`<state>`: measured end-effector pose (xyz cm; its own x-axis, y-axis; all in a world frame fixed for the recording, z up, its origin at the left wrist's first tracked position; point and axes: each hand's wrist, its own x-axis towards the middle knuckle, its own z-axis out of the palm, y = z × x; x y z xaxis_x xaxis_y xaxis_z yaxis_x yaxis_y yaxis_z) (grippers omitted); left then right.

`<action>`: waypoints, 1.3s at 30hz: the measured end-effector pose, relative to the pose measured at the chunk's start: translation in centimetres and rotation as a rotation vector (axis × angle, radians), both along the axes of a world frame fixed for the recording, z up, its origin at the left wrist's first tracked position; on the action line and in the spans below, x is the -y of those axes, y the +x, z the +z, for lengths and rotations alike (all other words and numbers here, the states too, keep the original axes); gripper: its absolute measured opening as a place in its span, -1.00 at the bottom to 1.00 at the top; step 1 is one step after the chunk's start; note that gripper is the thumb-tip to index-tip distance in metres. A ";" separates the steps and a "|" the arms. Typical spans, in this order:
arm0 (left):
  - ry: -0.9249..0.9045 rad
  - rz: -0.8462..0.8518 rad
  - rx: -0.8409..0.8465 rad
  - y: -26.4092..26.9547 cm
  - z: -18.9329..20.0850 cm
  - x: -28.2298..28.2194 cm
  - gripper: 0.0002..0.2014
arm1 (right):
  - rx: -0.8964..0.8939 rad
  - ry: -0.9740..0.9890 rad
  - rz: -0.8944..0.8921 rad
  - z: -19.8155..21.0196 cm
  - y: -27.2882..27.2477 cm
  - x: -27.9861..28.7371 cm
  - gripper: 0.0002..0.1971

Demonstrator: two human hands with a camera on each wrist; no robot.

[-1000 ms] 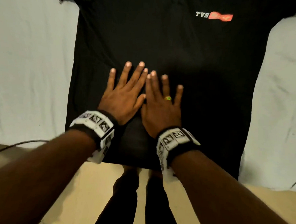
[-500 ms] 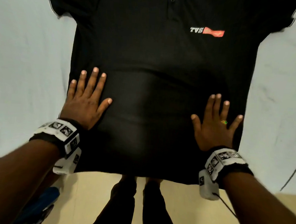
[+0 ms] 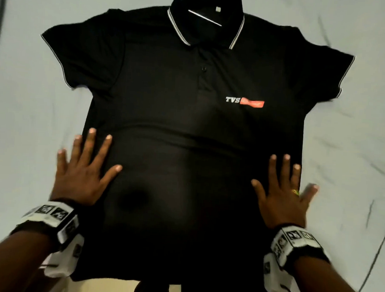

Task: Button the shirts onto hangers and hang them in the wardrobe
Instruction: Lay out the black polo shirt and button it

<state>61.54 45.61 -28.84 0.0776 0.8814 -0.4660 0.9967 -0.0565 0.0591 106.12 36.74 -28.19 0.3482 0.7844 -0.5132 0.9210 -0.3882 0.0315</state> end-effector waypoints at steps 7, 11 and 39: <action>0.000 -0.045 0.029 5.9 1.7 -5.9 -0.21 | -0.057 0.132 0.121 1.2 -4.0 -8.6 -0.21; 0.068 -0.088 0.050 11.3 0.0 -13.4 -0.23 | -0.103 0.168 0.305 -0.4 -7.2 -15.9 -0.24; 0.090 0.007 0.084 2.5 -2.4 -26.9 -0.14 | 0.089 0.378 0.528 2.8 -10.9 -43.1 -0.82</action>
<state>64.00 72.53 -31.28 0.1068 0.9199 -0.3774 0.9888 -0.0583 0.1377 95.24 79.86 -25.38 -0.1047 0.9822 -0.1559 0.9910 0.1162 0.0668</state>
